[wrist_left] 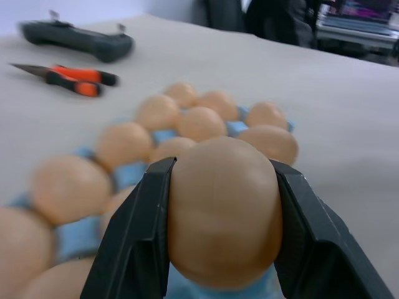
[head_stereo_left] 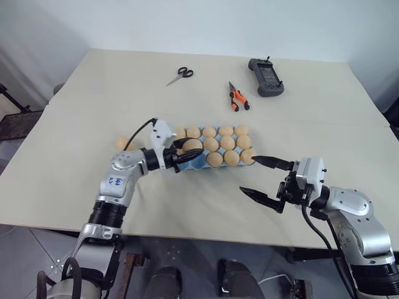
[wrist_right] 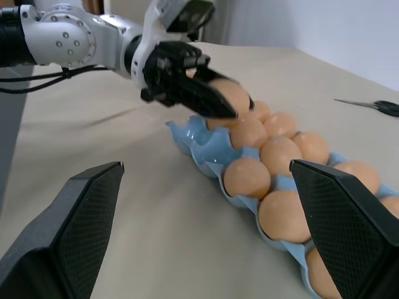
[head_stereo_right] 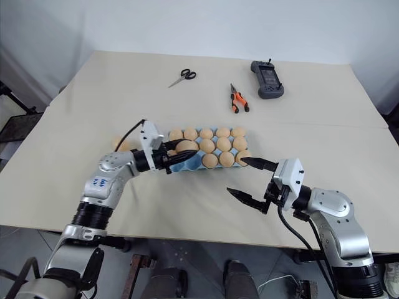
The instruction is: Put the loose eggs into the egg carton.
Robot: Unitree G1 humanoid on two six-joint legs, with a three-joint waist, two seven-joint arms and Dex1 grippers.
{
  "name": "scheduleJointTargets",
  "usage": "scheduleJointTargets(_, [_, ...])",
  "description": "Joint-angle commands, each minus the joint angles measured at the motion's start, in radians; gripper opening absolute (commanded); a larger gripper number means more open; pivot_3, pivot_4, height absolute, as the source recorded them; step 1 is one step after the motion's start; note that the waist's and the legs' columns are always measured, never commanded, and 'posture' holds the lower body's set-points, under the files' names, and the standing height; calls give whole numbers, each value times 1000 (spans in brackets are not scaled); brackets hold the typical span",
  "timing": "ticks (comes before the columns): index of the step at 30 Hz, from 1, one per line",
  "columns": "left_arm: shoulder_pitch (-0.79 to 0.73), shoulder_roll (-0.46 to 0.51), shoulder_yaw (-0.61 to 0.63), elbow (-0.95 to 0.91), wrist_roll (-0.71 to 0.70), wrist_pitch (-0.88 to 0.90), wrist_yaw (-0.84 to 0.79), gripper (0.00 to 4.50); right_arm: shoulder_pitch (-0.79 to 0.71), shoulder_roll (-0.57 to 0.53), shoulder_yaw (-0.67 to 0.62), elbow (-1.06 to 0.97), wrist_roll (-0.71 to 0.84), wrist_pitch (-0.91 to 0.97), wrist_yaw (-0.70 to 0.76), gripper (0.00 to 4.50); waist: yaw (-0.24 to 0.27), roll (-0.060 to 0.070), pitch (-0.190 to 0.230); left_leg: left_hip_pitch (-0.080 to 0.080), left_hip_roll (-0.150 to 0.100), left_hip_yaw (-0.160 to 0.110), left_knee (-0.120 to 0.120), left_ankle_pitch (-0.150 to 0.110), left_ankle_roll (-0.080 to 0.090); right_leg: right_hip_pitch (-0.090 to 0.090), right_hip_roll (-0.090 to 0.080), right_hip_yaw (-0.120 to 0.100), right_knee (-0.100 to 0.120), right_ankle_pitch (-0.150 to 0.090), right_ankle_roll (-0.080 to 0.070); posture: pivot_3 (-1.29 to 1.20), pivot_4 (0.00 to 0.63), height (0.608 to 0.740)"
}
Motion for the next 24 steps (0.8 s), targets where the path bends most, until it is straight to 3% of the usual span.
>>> scheduleJointTargets(1, [-39, -11, -19, 52, 29, -42, -24, 1698, 22, -5, -33, -65, 11, -6, -25, 4500, 2, 0, 0, 0, 0, 0, 0, 0, 0, 0, 0, 0, -1, 0, 0, 0, 150, 740])
scheduleJointTargets(7, [-31, 10, 12, 43, 22, -75, -44, 3602, 57, 3, -34, -87, 8, -19, -50, 4500, 2, 0, 0, 0, 0, 0, 1, 0, 1, 0, 0, 0, -3, 0, 0, 0, 150, 740])
scheduleJointTargets(12, [53, 102, 108, -59, -48, -53, -86, 3602, 55, 3, -29, -75, 8, -29, -48, 4500, -5, 0, 0, 1, 1, 0, 0, 0, 1, 0, -1, 0, -2, 0, 0, 0, 150, 740])
scheduleJointTargets(18, [272, 243, 306, -193, -83, -100, -42, 3602, 49, 1, -54, -56, 39, -43, -19, 4500, -2, 0, 0, 1, 2, -2, -1, -1, 1, 0, -2, 1, -3, 0, -1, 0, 150, 740])
scheduleJointTargets(21, [431, 286, 404, -273, -117, -88, -33, 4464, 72, -24, -79, -41, 34, -59, 11, 4500, -3, 1, 0, 1, 2, -3, -1, -3, 3, 1, -6, 3, -5, 0, -1, 0, 150, 740])
scheduleJointTargets(24, [570, 303, 469, -328, -128, -90, -20, 4489, 110, -39, -94, -2, 15, -97, 44, 4500, 2, 1, 0, 1, 2, -4, -2, -4, 4, 2, -7, 1, -7, 0, -1, 0, 150, 740])
